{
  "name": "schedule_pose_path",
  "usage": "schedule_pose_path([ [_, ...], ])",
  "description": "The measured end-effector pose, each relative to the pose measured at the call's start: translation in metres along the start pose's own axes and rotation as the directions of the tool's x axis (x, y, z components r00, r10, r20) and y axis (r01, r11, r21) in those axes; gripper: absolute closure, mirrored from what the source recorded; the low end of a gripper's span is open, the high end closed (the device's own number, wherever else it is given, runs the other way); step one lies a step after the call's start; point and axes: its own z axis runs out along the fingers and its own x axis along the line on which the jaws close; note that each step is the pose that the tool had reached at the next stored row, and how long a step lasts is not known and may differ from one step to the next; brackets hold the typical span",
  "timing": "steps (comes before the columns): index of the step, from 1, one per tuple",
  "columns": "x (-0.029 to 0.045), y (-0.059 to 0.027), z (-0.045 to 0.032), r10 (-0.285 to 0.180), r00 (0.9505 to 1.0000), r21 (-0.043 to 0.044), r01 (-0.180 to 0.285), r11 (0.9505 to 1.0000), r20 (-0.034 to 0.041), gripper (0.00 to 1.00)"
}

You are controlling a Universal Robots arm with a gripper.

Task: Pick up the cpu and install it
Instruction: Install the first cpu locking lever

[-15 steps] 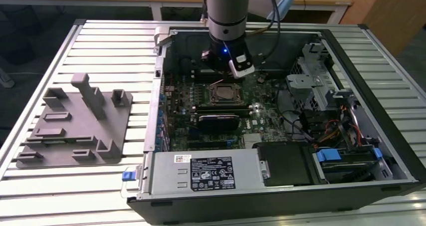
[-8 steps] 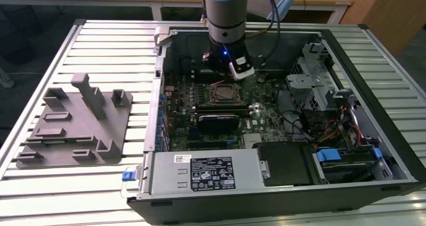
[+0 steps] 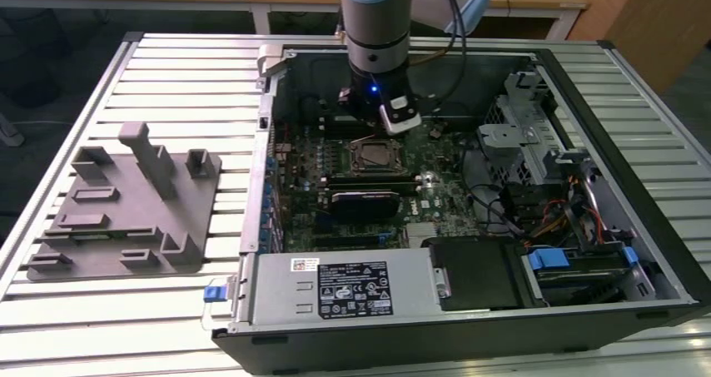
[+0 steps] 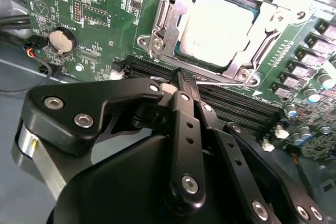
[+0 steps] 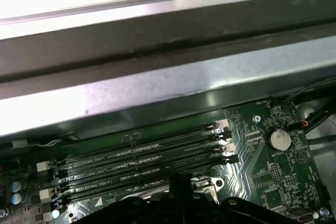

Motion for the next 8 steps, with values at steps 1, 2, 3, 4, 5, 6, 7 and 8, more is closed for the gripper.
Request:
schedule_pose_path([
  [1, 0.0002, 0.0002, 0.0003, 0.007, 1.0, 0.0006, -0.007, 1.0, 0.0017, 0.89],
  [2, 0.0004, 0.0005, 0.0005, 0.015, 0.9999, 0.0012, -0.015, 0.9999, 0.0035, 0.89],
  [3, 0.0007, 0.0008, 0.0008, 0.021, 0.9998, 0.0017, -0.021, 0.9998, 0.0051, 0.89],
  [4, 0.0012, 0.0012, 0.001, 0.027, 0.9996, 0.0022, -0.027, 0.9996, 0.0066, 0.89],
  [5, 0.002, 0.0017, 0.0013, 0.031, 0.9995, 0.0026, -0.031, 0.9995, 0.0076, 0.89],
  [6, 0.0029, 0.0023, 0.0015, 0.035, 0.9994, 0.0028, -0.035, 0.9994, 0.0085, 0.89],
  [7, 0.0039, 0.0027, 0.0016, 0.037, 0.9993, 0.003, -0.037, 0.9993, 0.0092, 0.89],
  [8, 0.0044, 0.0029, 0.0018, 0.039, 0.9992, 0.0029, -0.039, 0.9992, 0.0101, 0.89],
])
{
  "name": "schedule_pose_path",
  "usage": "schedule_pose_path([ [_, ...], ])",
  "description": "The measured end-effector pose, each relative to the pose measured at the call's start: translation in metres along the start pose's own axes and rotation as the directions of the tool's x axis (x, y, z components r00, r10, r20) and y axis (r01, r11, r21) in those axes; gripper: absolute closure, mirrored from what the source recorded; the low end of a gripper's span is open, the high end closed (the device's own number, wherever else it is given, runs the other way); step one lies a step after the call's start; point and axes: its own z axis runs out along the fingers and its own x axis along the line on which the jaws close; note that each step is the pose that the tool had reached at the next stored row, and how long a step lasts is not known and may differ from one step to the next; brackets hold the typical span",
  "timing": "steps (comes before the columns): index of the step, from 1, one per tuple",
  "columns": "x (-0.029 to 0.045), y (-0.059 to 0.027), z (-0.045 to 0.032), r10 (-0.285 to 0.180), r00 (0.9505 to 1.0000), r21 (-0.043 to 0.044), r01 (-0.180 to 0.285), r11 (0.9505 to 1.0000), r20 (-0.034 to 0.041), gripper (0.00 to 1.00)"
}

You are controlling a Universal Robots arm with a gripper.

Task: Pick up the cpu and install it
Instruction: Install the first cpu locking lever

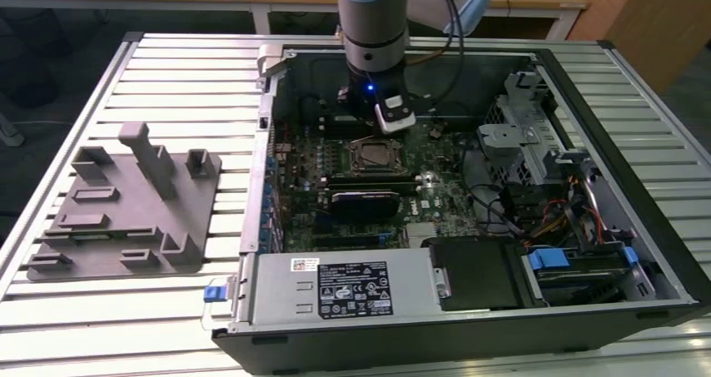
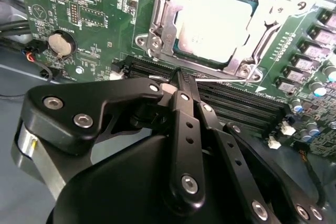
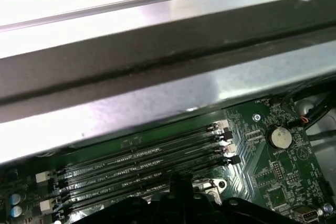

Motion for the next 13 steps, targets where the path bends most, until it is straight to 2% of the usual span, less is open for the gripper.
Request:
schedule_pose_path([
  [8, 0.0027, 0.002, 0.0026, 0.0, 0.9998, -0.0033, 0.0, 1.0, 0.0198, 0.89],
  [13, 0.0066, 0.0034, 0.0038, 0.0, 0.9996, -0.0057, 0.0, 1.0, 0.0271, 0.89],
])
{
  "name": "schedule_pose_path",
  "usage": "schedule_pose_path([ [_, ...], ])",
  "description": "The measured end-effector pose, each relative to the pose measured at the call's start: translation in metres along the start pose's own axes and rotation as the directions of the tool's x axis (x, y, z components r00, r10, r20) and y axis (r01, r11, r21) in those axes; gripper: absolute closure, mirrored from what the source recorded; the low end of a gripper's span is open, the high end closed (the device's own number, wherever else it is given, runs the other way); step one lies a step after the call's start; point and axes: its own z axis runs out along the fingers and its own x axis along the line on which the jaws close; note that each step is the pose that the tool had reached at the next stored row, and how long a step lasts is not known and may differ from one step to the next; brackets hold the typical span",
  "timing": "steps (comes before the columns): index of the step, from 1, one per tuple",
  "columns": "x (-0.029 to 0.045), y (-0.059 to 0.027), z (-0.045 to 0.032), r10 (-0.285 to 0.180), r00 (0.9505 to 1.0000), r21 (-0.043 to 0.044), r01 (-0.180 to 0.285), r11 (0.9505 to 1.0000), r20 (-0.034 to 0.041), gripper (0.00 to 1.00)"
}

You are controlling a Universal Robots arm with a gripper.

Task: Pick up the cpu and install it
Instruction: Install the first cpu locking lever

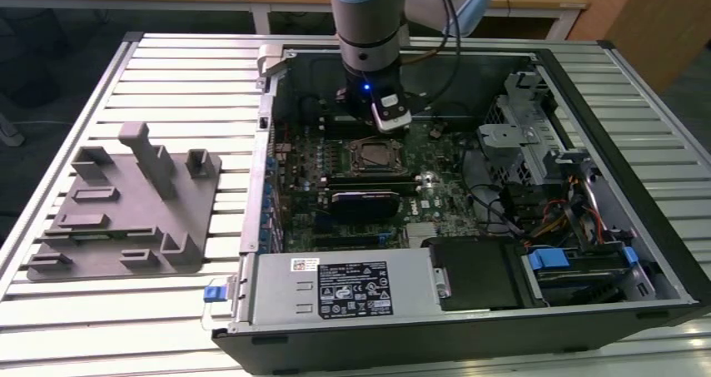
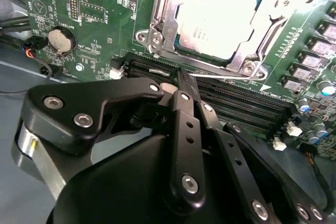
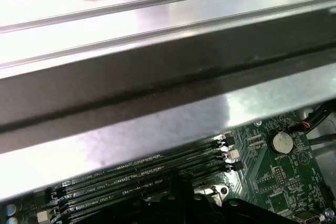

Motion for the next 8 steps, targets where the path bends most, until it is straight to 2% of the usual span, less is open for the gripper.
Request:
schedule_pose_path([
  [4, 0.0018, 0.0002, 0.0009, 0.0, 1.0, -0.0006, 0.0, 1.0, 0.0042, 0.89],
  [8, 0.0019, -0.0002, 0.0026, -0.003, 0.9999, 0.0064, 0.003, 1.0, 0.0122, 0.89],
])
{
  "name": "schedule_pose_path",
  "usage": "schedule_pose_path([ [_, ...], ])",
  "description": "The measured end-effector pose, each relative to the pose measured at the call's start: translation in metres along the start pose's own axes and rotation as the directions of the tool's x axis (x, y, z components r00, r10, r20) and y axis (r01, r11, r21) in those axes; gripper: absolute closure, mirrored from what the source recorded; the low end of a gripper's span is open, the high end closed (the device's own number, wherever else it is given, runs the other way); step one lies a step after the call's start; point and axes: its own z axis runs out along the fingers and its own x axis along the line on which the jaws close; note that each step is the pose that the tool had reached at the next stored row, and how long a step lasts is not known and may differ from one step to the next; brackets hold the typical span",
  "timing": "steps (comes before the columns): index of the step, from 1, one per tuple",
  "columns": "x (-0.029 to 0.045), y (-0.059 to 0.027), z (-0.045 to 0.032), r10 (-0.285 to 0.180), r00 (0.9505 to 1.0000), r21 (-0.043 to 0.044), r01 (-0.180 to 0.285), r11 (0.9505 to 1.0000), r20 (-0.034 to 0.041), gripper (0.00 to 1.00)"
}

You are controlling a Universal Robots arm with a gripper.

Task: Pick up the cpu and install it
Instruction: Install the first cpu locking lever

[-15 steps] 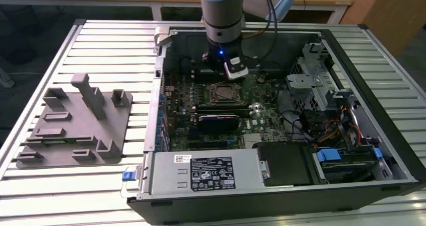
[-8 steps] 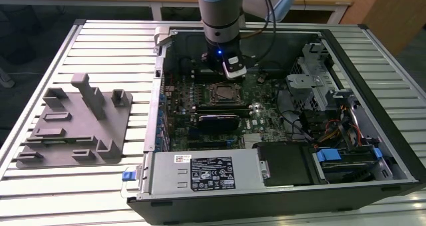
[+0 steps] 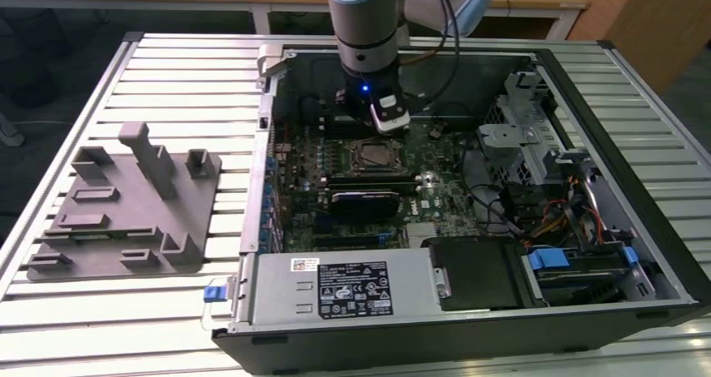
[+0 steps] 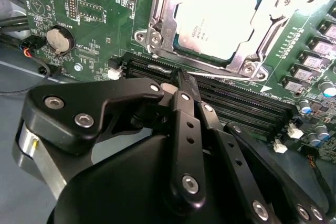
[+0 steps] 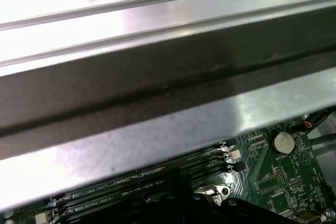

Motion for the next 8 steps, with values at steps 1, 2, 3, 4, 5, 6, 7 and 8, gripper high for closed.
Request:
schedule_pose_path([
  [1, 0.0, -0.0001, 0.0004, 0.0, 1.0, 0.0012, 0.0, 1.0, 0.0012, 0.89],
  [2, 0.0001, -0.0002, 0.0008, -0.001, 1.0, 0.0021, 0.001, 1.0, 0.0022, 0.89],
  [3, 0.0002, -0.0003, 0.0013, -0.001, 1.0, 0.0029, 0.001, 1.0, 0.0032, 0.89],
  [4, 0.0002, -0.0004, 0.0018, -0.001, 1.0, 0.0035, 0.001, 1.0, 0.0042, 0.89],
  [5, 0.0003, -0.0005, 0.0023, -0.002, 1.0, 0.004, 0.002, 1.0, 0.0052, 0.89],
  [6, 0.0004, -0.0007, 0.0029, -0.002, 1.0, 0.0046, 0.002, 1.0, 0.0061, 0.89],
  [7, 0.0005, -0.0008, 0.0034, -0.002, 1.0, 0.0054, 0.002, 1.0, 0.0071, 0.89],
  [8, 0.0005, -0.0009, 0.0039, -0.003, 1.0, 0.0061, 0.003, 1.0, 0.008, 0.89],
])
